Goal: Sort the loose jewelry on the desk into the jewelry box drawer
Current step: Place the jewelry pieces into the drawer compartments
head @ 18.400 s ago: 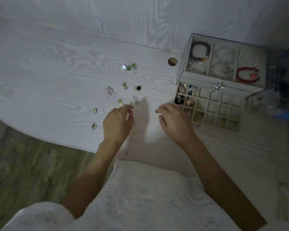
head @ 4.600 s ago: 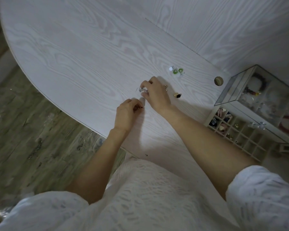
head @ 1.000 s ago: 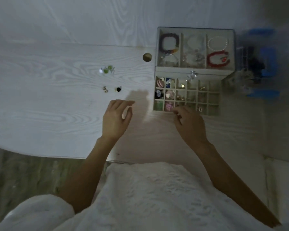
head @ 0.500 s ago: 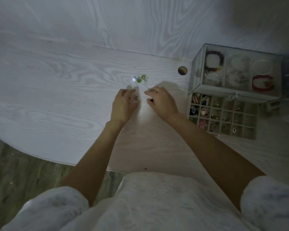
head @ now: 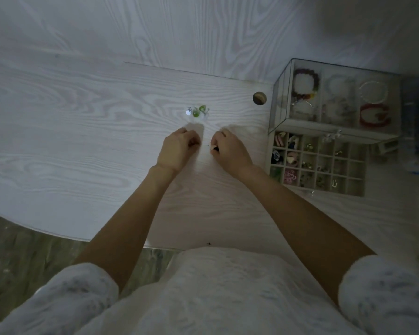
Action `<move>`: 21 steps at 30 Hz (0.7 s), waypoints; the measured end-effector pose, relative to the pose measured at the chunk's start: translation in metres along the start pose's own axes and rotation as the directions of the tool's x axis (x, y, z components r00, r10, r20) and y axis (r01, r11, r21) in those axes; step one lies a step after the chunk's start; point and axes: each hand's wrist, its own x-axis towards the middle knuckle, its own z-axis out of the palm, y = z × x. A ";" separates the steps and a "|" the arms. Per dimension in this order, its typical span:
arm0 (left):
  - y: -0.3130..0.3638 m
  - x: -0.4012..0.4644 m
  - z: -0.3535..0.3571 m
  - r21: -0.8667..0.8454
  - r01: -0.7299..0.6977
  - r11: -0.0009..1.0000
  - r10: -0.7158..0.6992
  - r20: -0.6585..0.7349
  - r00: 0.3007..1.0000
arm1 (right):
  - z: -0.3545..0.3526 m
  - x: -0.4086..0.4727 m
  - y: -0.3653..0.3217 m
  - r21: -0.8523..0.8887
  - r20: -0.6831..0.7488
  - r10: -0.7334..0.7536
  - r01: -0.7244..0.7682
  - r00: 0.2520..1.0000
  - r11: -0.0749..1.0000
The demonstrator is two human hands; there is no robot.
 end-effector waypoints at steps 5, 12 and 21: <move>0.013 -0.007 0.003 0.065 -0.044 0.997 0.038 0.081 0.996 | 0.001 -0.013 -0.001 -0.024 0.004 -0.015 0.015 1.000 1.000; 0.027 -0.020 0.005 0.216 -0.320 0.922 0.288 0.169 0.943 | 0.005 -0.032 0.003 -0.045 -0.075 -0.010 0.007 0.997 0.999; 0.038 -0.020 0.011 0.245 -0.434 0.867 0.355 0.307 0.883 | 0.008 -0.045 0.006 0.025 -0.133 0.065 -0.062 0.989 0.998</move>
